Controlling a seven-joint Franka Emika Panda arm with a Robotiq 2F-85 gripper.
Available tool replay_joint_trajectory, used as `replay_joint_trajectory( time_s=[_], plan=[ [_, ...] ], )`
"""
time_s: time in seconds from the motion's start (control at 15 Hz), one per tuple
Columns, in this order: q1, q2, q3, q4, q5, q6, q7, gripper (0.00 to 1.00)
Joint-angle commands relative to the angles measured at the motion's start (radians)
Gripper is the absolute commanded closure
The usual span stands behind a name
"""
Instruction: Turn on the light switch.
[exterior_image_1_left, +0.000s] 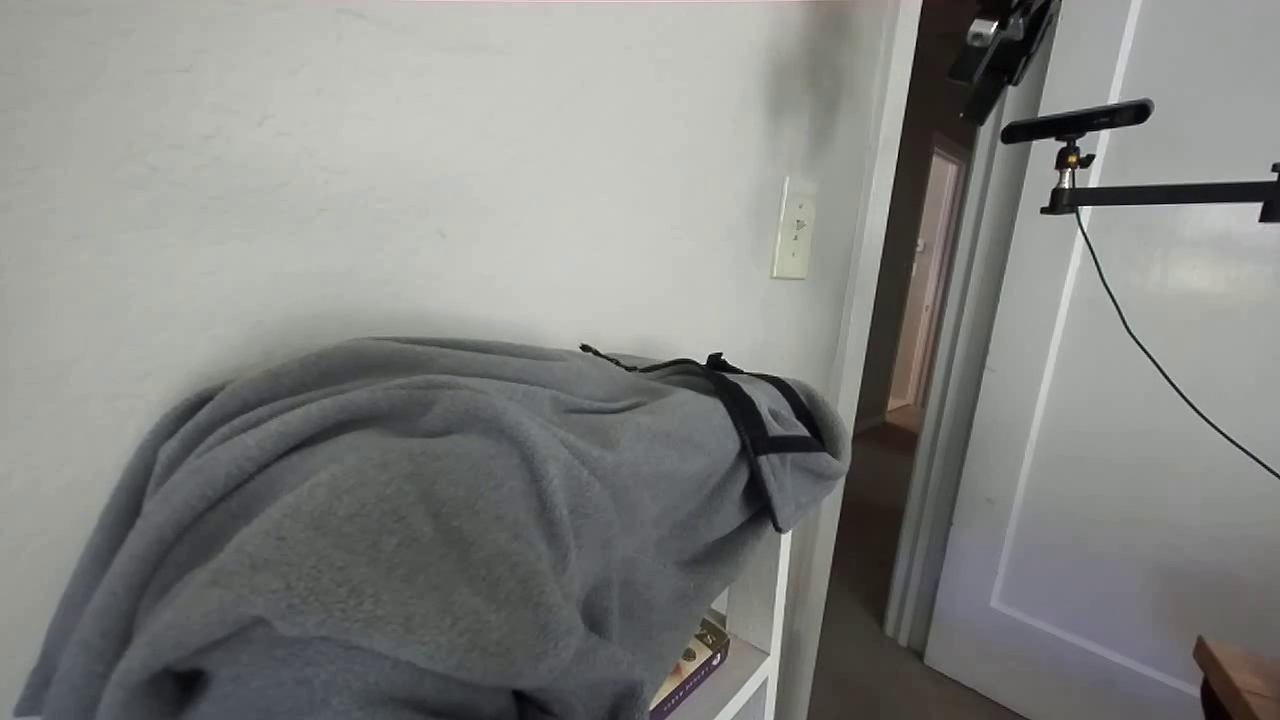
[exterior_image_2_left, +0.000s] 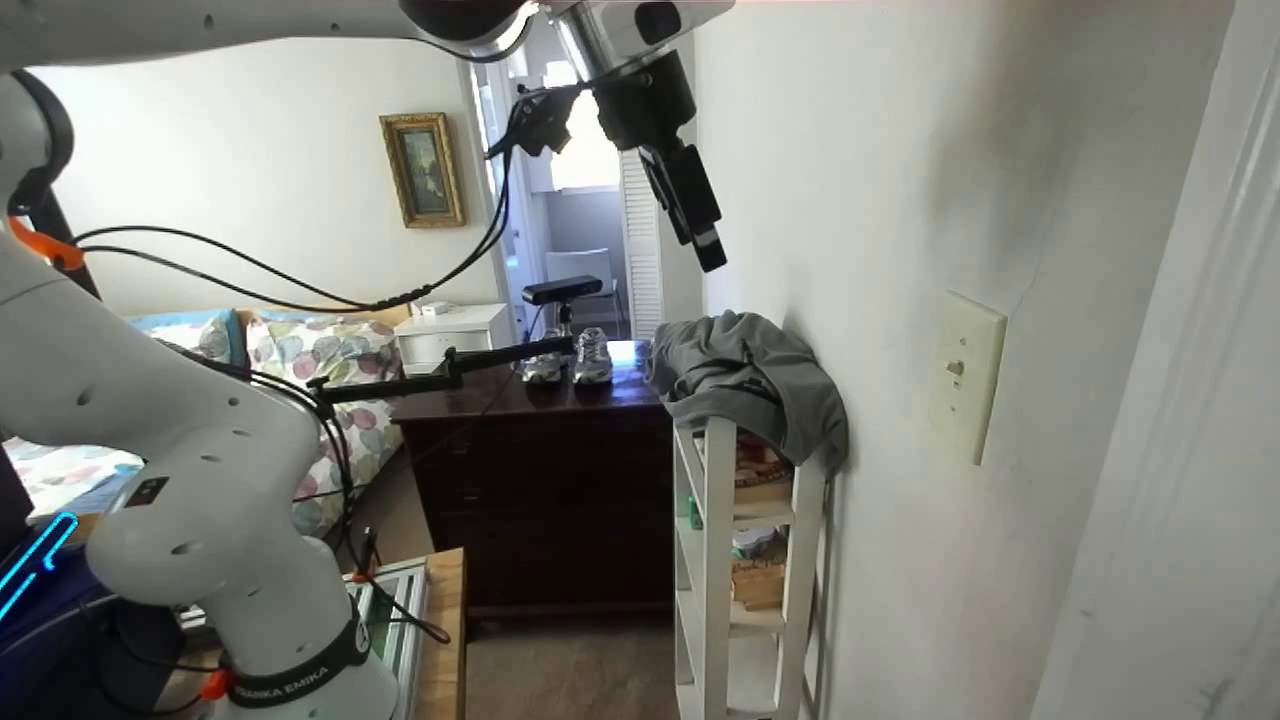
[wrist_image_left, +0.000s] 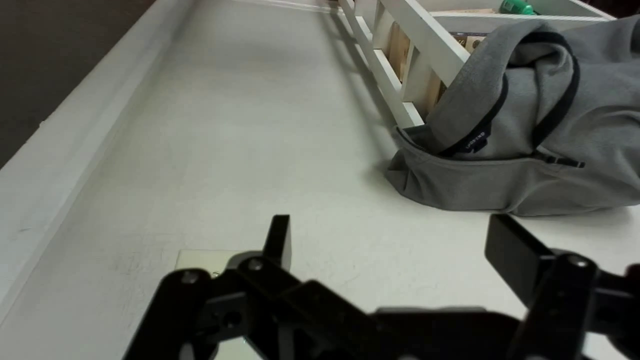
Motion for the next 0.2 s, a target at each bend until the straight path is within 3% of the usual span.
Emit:
replay_joint_trajectory(
  time_s=[0.0,0.13],
  plan=[
    [-0.011,0.002,0.008,0.003,0.007,-0.002,-0.006,0.0],
    [-0.011,0.002,0.008,0.003,0.007,-0.002,-0.006,0.0]
  ],
)
